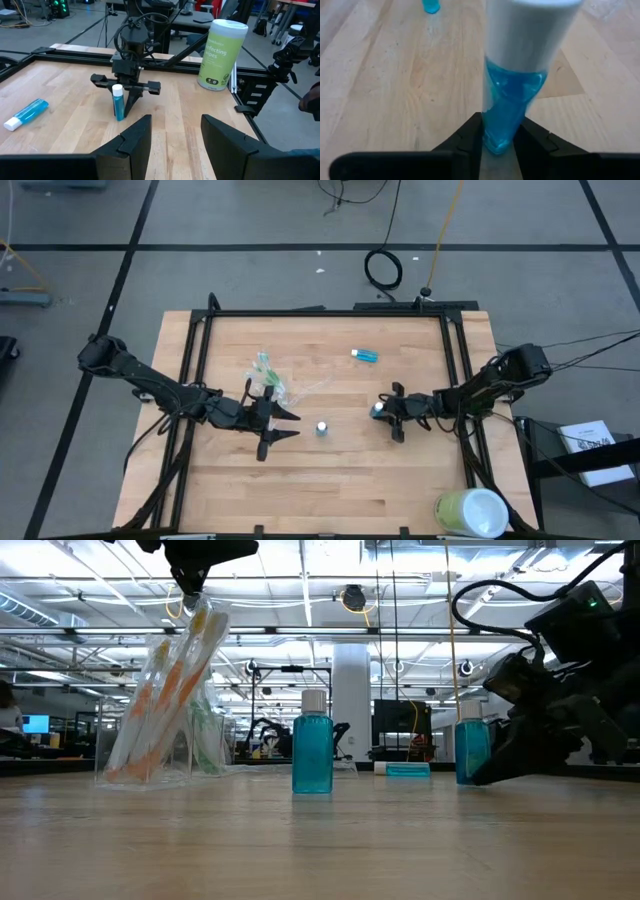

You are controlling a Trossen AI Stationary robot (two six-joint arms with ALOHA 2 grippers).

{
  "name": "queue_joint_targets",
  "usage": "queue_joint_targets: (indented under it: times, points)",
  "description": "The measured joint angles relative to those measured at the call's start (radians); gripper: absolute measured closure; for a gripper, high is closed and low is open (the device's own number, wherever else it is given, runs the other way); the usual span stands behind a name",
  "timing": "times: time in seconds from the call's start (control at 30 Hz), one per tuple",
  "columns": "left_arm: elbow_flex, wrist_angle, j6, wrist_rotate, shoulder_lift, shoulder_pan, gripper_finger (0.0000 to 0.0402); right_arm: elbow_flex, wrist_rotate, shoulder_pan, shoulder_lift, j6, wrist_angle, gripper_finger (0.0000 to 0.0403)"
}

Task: Pick & Place toothbrushing station
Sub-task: Put the blue mouthwash into the middle section of the transparent organizer

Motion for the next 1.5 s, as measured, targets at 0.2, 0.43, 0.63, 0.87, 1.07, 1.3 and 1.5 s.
queue_joint_targets:
  times: [0.2, 0.43, 0.63, 0.87, 1.07, 1.3, 1.5]
  points:
    - [0.0, 0.089, -0.045, 0.0, 0.006, 0.004, 0.0227, 0.0, 0.0, 0.0, 0.0, -0.001, 0.08, 0.0311]
    - [0.053, 0.031, 0.0, 0.041, 0.01, 0.045, 0.0227, 0.059, -0.017, 0.0, 0.0, -0.021, 0.116, 0.0307]
    - [0.145, -0.102, 0.015, 0.044, 0.057, 0.109, 0.0227, 0.182, -0.032, 0.019, 0.0, -0.085, 0.007, 0.0307]
    - [0.266, -0.212, 0.024, 0.057, 0.211, 0.17, 0.0227, 0.3, -0.031, 0.047, -0.001, -0.113, -0.13, 0.0306]
    - [0.369, -0.212, 0.035, 0.175, 0.354, 0.195, 0.0227, 0.316, -0.029, 0.072, 0.0, -0.123, -0.147, 0.0305]
    - [0.488, -0.213, 0.117, 0.178, 0.476, 0.196, 0.0227, 0.316, -0.027, 0.073, 0.0, -0.123, -0.143, 0.0305]
    - [0.53, -0.171, 0.139, 0.177, 0.552, 0.199, 0.0227, 0.316, -0.027, 0.073, 0.0, -0.123, -0.147, 0.0305]
